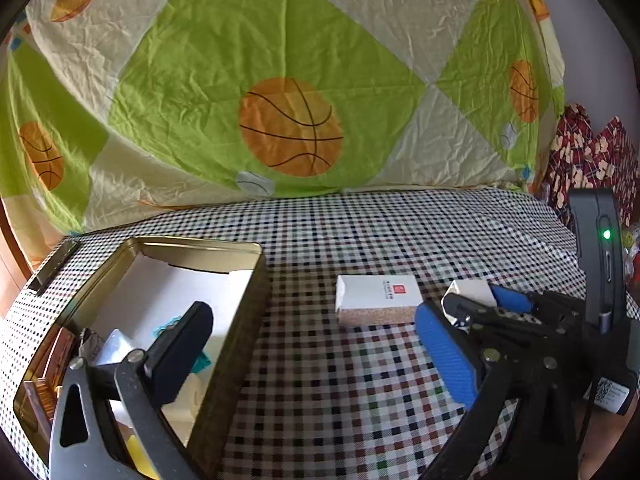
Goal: Organize rigid objects
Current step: 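Close left tool on red-seal white box while right tool grasps small blue-face white box, then carry red-seal box with left tool while right tool carries small white box toward tin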
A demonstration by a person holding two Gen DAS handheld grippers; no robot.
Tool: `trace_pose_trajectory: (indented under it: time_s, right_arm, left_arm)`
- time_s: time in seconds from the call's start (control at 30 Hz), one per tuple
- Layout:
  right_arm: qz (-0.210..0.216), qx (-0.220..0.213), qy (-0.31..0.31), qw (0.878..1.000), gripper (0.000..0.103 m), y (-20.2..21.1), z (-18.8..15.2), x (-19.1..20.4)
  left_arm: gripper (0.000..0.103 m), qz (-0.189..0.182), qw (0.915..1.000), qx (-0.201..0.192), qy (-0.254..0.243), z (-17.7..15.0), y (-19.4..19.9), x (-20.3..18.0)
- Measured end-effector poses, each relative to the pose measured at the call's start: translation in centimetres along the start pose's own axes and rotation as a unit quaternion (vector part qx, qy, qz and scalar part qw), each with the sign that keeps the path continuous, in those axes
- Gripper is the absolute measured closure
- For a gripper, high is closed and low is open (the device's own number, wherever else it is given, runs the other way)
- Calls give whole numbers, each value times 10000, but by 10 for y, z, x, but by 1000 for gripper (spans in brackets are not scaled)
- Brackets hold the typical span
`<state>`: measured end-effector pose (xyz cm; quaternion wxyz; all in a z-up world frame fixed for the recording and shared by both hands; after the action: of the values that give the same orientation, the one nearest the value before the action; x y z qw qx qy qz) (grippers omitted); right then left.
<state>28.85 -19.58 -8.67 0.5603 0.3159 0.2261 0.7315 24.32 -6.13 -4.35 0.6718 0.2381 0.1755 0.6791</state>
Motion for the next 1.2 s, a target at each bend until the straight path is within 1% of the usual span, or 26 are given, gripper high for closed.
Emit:
trace_pose_trajectory:
  time_s: [0.13,0.2,0.23,0.3,0.33,0.47,0.57,0.67,0.7,0.8,0.93,1.03,1.13,1.2]
  right_arm:
    - [-206,-139,-293,9993,52,2,7,-34]
    - [-329,-214,-346,9986,52,5,10,-44]
    - [-376,-237,-367,9983,52,5,11,-48]
    - [-413,-253,-422,9979,52,5,12,-52]
    - [-426,-259,-442,9978,52,4,12,-53]
    - [-433,-274,-475,9976,52,5,13,-55]
    - [-439,-297,-456,9976,52,5,14,-54]
    - [-442,-326,-426,9976,52,6,14,-52]
    - [-427,-342,-425,9976,52,7,14,-52]
    - [-356,-412,-357,9979,52,10,15,-47]
    - [-186,-495,-204,9984,52,16,14,-35]
    - [-96,-479,-300,9984,52,17,14,-37]
    - [119,-375,-411,9984,52,15,11,-37]
    - [219,-381,-411,9982,52,16,9,-34]
  left_arm:
    - [0,-245,9991,235,-269,3,-27,-28]
    - [1,-248,9983,372,-361,3,-41,-36]
    - [1,-310,9975,470,-422,2,-49,-41]
    - [1,-444,9953,704,-488,-2,-65,-49]
    - [1,-455,9948,779,-477,-4,-72,-50]
    - [1,-472,9934,888,-543,-5,-85,-53]
    - [1,-571,9923,955,-543,-3,-91,-57]
    - [1,-634,9911,1077,-461,-3,-98,-57]
    - [2,-686,9905,1108,-441,-4,-99,-57]
    - [21,-824,9881,1233,-402,-9,-101,-57]
    - [22,-860,9894,1123,-325,-11,-93,-55]
    - [22,-771,9923,941,-224,-11,-81,-48]
    - [22,-639,9956,680,-127,-10,-66,-40]
    - [22,-553,9970,528,-80,-9,-57,-34]
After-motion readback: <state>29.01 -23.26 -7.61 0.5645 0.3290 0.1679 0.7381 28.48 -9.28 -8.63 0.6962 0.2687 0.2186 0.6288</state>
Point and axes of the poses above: each gripper's, at about its wrist camera, not at the fingertips, and y roughly against the way its jaws point, x to its left, z to its top, the point moved 9 cm from there along -y, roughly the way its jaws point, and after that the axes turned 5 degrees about -y, right-handed, at the moved point
